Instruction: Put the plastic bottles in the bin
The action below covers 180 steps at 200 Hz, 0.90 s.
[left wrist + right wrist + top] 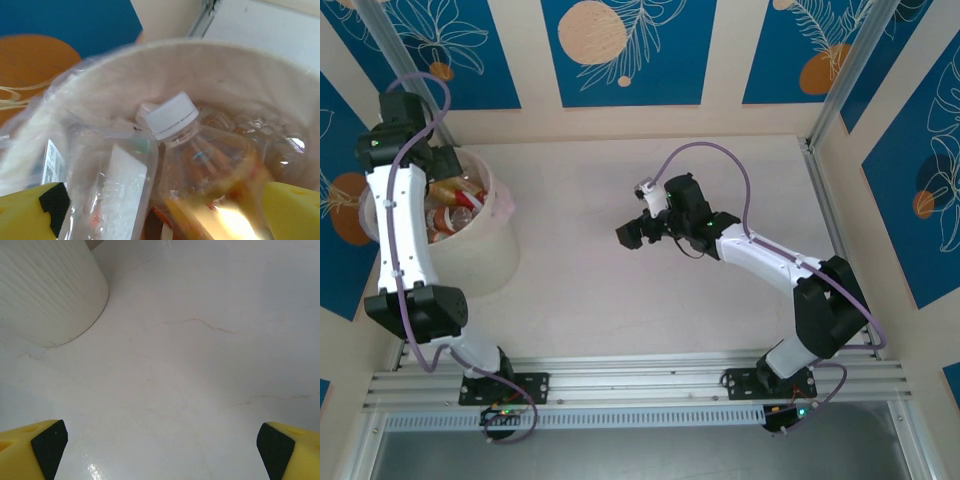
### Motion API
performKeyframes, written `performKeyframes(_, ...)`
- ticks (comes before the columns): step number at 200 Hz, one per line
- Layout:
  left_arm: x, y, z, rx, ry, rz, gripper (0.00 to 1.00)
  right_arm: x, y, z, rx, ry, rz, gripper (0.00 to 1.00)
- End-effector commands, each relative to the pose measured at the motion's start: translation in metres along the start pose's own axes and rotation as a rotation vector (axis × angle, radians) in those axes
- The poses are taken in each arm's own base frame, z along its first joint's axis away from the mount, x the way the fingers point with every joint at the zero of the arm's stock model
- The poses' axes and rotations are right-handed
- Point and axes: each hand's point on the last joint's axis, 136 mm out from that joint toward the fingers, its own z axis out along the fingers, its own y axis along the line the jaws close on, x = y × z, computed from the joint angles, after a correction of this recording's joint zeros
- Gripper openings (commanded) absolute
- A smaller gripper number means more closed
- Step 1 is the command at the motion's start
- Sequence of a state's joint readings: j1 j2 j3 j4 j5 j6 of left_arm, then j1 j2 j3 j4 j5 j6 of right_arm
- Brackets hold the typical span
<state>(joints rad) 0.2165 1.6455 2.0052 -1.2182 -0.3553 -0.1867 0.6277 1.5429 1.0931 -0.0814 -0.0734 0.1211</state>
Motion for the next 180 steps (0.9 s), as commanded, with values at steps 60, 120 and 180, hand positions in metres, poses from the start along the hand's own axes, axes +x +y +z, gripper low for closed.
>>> performKeyframes(60, 0.009, -0.022, 0.004, 0.208, -0.015, -0.120, 1.00, -0.003, 0.003, 0.002, 0.016, 0.011, -0.042, 0.99)
performKeyframes(120, -0.031, -0.046, -0.082, 0.458, -0.285, -0.176, 1.00, -0.004, 0.001, 0.003, 0.030, -0.009, -0.025, 0.99)
performKeyframes(180, 0.010, -0.173, -0.205, 0.983, -0.598, 0.114, 1.00, -0.033, -0.025, -0.043, 0.199, -0.246, 0.008, 0.99)
